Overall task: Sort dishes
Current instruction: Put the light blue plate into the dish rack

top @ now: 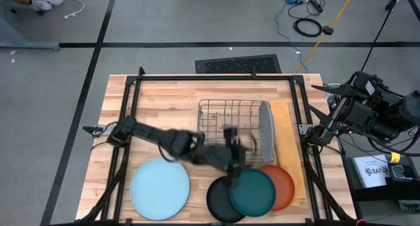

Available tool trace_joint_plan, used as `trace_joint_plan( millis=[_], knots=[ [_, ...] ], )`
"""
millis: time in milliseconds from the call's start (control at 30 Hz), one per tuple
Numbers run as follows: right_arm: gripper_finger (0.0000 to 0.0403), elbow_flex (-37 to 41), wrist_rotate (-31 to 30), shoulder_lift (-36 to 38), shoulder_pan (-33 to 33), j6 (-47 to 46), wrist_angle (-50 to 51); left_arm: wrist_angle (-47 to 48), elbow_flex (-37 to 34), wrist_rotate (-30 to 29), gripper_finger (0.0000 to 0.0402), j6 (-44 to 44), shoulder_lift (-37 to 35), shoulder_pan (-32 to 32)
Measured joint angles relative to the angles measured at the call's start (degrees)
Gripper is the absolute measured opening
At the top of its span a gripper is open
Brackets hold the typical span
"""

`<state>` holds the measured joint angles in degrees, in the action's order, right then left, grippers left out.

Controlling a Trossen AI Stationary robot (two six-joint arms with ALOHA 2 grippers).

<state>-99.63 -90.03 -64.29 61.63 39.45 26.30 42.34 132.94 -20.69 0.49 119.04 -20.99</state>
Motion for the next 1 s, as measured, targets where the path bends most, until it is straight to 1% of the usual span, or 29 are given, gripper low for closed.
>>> trace_joint_plan(
  millis=[100,233,300,400,467,500,567,600,633,667,733,833,900,1000],
  knots=[
    [0.021,0.0,0.0,0.0,0.0,-0.7,1.1,12.4,-0.1,-1.6,0.0224,-5.0,1.0,-2.9],
    [0.021,0.0,0.0,0.0,0.0,-4.4,4.6,27.2,-0.1,-2.1,0.0224,-18.5,1.2,-6.9],
    [0.021,0.0,0.0,0.0,0.0,-6.7,6.7,33.0,-0.2,-1.1,0.0224,-24.5,1.4,-8.9],
    [0.021,0.0,0.4,-0.1,0.0,-11.3,10.8,40.9,-0.2,2.9,0.0224,-33.0,1.4,-11.6],
    [0.021,0.0,2.6,-0.3,0.0,-16.4,15.1,46.7,-0.2,3.3,0.0224,-38.4,1.4,-13.5],
    [0.021,0.0,5.4,-0.5,0.0,-19.7,17.6,48.3,-0.3,3.1,0.0224,-40.9,1.4,-14.4],
    [0.021,0.0,13.7,-1.2,-0.1,-26.2,22.1,47.1,-1.9,2.4,0.0224,-42.1,1.1,-16.1],
    [0.021,0.0,17.7,-1.7,-0.4,-28.9,23.7,47.9,-2.1,1.1,0.0224,-42.4,1.0,-17.2],
    [0.021,0.0,20.9,-2.5,-0.9,-31.1,24.6,47.8,-2.3,0.0,0.0224,-43.0,1.1,-17.9],
    [0.021,0.0,22.9,-3.5,-1.6,-32.8,25.2,47.0,-3.4,-0.2,0.0224,-43.1,1.0,-18.5],
    [0.021,0.0,24.2,-5.9,-2.8,-34.5,25.7,48.1,-6.5,0.9,0.0224,-43.0,0.5,-19.4],
    [0.021,0.0,24.3,-9.9,-4.1,-35.1,25.9,47.8,-10.6,2.1,0.0222,-44.1,0.3,-20.3],
    [0.021,0.0,24.4,-12.5,-5.5,-34.4,25.4,47.7,-11.3,0.7,0.0215,-45.1,0.2,-21.1],
    [0.021,0.0,24.5,-16.0,-7.1,-34.2,24.7,47.4,-10.5,-3.5,0.0189,-44.8,-0.1,-23.1]
  ],
)
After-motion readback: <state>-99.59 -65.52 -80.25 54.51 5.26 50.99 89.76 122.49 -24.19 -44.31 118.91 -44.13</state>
